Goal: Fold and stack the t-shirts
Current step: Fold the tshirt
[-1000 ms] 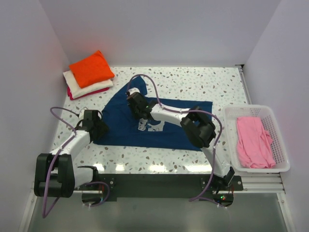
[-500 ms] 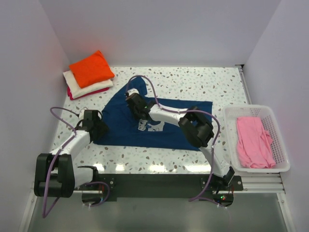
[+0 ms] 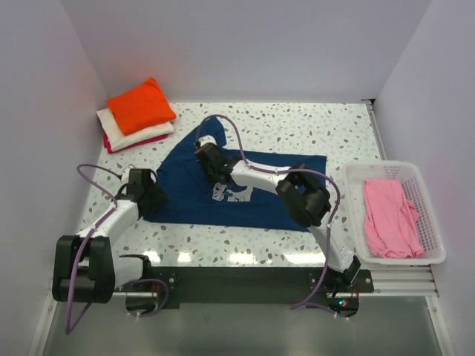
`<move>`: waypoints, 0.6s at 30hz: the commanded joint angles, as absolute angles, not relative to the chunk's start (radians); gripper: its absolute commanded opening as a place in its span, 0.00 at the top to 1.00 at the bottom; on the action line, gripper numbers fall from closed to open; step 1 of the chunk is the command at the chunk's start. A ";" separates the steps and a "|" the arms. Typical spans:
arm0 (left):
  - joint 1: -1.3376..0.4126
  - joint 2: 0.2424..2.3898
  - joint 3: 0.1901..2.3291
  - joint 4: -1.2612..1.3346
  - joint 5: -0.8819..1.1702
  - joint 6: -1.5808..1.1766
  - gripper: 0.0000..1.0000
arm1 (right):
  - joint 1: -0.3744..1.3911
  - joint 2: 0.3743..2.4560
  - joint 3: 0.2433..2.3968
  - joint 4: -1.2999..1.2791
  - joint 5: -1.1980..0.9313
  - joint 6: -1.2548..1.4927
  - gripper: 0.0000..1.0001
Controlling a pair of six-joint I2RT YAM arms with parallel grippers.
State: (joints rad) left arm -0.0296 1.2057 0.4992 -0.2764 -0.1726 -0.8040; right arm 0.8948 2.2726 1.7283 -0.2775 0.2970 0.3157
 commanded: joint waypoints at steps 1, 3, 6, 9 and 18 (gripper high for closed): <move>-0.032 1.212 0.479 -0.331 -0.230 -0.799 0.43 | 0.868 2.180 1.684 -0.227 0.296 0.368 1.00; -0.032 1.212 0.480 -0.333 -0.230 -0.798 0.43 | 0.853 2.157 1.666 -0.215 0.273 0.396 1.00; -0.029 1.212 0.477 -0.333 -0.232 -0.798 0.43 | 0.825 2.128 1.615 -0.180 0.241 0.431 1.00; -0.028 1.212 0.476 -0.331 -0.230 -0.795 0.43 | 0.808 2.112 1.597 -0.164 0.219 0.451 1.00; -0.026 1.183 0.501 -0.330 -0.199 -0.766 0.42 | 0.793 2.097 1.582 -0.175 0.187 0.469 0.83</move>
